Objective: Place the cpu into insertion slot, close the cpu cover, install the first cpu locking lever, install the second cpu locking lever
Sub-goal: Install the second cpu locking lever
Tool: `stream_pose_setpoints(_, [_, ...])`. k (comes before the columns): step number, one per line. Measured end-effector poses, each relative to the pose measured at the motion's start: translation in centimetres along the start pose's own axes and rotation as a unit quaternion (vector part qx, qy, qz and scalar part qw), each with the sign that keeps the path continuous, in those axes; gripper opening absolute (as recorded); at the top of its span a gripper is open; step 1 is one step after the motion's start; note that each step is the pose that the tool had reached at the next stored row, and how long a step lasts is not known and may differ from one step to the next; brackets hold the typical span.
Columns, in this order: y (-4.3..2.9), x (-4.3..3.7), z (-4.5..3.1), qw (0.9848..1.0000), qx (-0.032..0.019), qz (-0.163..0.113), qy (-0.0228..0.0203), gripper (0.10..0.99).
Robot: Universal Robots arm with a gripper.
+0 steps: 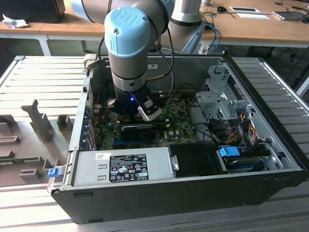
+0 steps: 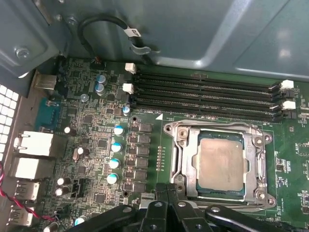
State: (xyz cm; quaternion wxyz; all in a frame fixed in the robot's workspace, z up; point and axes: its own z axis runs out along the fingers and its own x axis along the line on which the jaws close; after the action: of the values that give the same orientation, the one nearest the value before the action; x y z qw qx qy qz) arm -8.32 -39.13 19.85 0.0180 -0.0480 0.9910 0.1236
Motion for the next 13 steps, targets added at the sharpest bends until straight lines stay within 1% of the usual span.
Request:
stream_pose_setpoints(1, [0.10, -0.02, -0.36, 1.0000, -0.0001, 0.000, -0.0001, 0.106])
stream_pose_setpoints(2, [0.23, -0.04, -0.91, 1.0000, 0.0001, 0.000, -0.0001, 0.106])
stream_pose_setpoints(5, [0.46, -0.08, -1.81, 1.0000, 0.0001, 0.000, -0.0001, 0.106])
stream_pose_setpoints(9, [0.88, -0.17, -3.47, 1.0000, 0.0001, 0.000, 0.0000, 0.106])
stream_pose_setpoints(10, [0.94, -0.18, -3.72, 1.0000, 0.0001, 0.000, 0.0000, 0.106])
stream_pose_setpoints(13, [0.95, -0.18, -3.75, 1.0000, 0.0002, 0.000, -0.0001, 0.106])
